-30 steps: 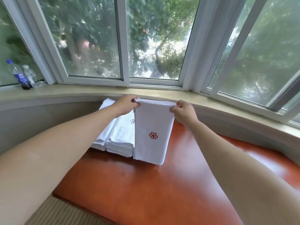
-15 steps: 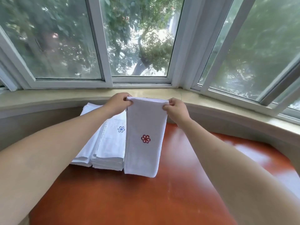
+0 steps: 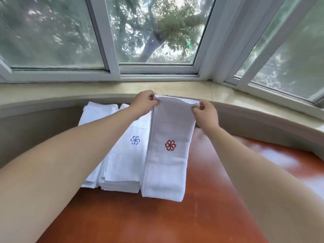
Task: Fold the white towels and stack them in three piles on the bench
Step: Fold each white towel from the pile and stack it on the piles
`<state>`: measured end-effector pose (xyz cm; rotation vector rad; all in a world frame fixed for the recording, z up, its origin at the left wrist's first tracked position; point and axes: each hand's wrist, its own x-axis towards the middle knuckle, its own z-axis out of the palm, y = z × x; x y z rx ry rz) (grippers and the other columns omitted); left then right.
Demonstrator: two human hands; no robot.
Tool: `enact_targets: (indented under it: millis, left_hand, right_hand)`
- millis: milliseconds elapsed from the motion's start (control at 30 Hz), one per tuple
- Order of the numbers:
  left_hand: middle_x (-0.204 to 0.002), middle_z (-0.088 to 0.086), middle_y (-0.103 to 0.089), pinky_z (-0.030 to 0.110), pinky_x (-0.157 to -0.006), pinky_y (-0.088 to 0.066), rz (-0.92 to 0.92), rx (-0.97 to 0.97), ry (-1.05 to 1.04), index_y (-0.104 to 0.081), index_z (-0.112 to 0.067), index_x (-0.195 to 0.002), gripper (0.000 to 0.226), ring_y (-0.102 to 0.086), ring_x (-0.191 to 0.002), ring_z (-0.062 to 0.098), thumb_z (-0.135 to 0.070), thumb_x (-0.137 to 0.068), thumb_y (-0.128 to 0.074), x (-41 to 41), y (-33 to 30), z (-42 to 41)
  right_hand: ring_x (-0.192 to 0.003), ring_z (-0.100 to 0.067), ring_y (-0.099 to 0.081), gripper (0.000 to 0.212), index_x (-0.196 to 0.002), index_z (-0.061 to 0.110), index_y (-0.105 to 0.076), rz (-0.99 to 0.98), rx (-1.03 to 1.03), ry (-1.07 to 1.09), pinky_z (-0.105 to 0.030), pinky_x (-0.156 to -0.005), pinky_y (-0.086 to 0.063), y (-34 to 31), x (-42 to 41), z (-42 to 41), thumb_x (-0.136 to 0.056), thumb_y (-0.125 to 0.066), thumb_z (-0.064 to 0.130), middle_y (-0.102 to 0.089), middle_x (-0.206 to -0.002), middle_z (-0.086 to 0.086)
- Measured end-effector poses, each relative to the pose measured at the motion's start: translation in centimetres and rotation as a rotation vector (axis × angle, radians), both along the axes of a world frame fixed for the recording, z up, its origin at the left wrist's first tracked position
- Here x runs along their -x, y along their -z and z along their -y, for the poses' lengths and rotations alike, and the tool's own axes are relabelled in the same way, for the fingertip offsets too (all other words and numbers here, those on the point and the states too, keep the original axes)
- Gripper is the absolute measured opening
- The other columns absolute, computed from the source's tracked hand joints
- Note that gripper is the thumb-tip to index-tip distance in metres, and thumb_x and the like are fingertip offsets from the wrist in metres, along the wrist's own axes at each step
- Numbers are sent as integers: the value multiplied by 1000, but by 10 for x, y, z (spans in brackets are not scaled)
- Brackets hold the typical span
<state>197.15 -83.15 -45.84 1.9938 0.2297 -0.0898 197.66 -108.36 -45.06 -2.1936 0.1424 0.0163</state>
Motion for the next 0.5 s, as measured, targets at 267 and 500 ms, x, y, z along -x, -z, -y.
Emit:
enact_targets:
  millis: [267, 500]
  left_hand:
    - [-77, 4, -57, 30, -64, -31, -117, -75, 16, -61, -1, -91, 20, -46, -66, 19, -20, -91, -69, -81, 80, -8]
    - [-92, -3, -70, 27, -70, -45, -159, -113, -16, -67, -22, -93, 5, -62, -81, 15, -22, -88, -68, -116, 141, -23]
  right_hand:
    - [-74, -19, -62, 13, -94, 22, -61, -46, 41, 94, -32, -66, -46, 83, -73, -18, -95, -51, 30, -63, -79, 8]
    - [-73, -13, -69, 16, -101, 23, -61, -114, 35, 89, -28, -65, -44, 146, -115, -39, -96, -47, 27, -70, -75, 6]
